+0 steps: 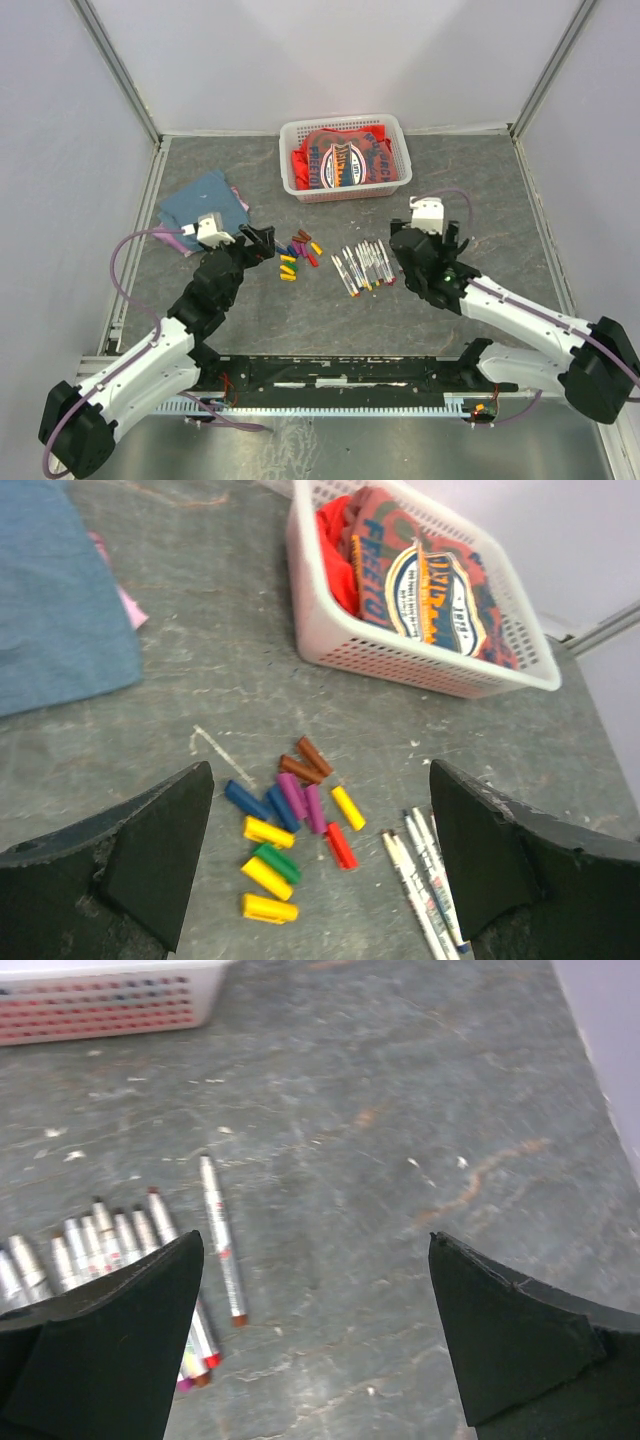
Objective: Open the pen caps
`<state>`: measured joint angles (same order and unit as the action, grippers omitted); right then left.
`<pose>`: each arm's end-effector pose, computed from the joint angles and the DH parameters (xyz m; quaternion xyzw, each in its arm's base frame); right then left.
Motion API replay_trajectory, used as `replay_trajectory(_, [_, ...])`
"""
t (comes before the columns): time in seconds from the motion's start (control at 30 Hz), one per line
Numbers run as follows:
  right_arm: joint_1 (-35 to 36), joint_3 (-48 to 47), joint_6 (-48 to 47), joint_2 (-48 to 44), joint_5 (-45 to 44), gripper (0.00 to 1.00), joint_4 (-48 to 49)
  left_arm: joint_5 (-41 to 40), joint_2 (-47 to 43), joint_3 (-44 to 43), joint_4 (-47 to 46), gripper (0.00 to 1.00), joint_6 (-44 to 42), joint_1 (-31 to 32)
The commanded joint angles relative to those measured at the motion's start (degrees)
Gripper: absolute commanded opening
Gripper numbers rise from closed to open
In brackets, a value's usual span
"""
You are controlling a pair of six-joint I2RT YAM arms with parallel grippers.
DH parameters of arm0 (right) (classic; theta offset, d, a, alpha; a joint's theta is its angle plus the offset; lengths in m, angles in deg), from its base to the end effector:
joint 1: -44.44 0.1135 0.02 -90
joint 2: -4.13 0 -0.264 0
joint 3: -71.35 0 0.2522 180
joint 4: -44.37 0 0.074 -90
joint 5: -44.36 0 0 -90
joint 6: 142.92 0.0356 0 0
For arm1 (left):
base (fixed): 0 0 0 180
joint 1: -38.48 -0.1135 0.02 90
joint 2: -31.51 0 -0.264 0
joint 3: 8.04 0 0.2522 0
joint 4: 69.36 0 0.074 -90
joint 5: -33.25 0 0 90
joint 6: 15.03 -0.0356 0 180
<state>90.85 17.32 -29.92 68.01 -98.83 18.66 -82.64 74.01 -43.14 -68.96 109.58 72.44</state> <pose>0.1791 0.1468 0.2520 0.0392 0.8202 -0.0944 0.5629 0.1584 -0.0879 0.2450 -0.1514 0.7336 -0.2214 0.6244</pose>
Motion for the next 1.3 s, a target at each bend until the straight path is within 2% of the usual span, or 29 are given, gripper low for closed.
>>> replay_trajectory(0.0, [-1.67,2.13,5.09,-3.72,-7.89,1.00,-3.94,-6.00,-3.57,2.14,1.50,0.94,-2.48,0.23])
replay_trajectory(0.23, [-1.68,-5.80,18.35,4.09,-14.74,1.00,-19.85,-6.63,-3.75,1.86,1.72,0.94,-2.09,0.23])
replay_trajectory(0.4, [-1.68,-10.68,25.02,10.43,-15.70,1.00,-28.56,-6.80,-4.04,2.01,1.68,0.95,-1.82,0.24])
replay_trajectory(0.6, [-1.68,-9.01,23.30,7.96,-13.94,1.00,-25.27,-6.81,-4.34,2.05,1.68,0.95,-1.67,0.23])
replay_trajectory(0.83, [-1.68,-4.09,16.58,-1.38,-11.06,1.00,-17.95,-8.77,-4.71,2.23,1.76,0.95,-1.39,0.24])
replay_trajectory(1.27, [-1.68,-0.87,12.12,-8.99,-5.61,1.00,-12.93,-9.17,-5.94,2.80,2.28,0.95,-0.95,0.24])
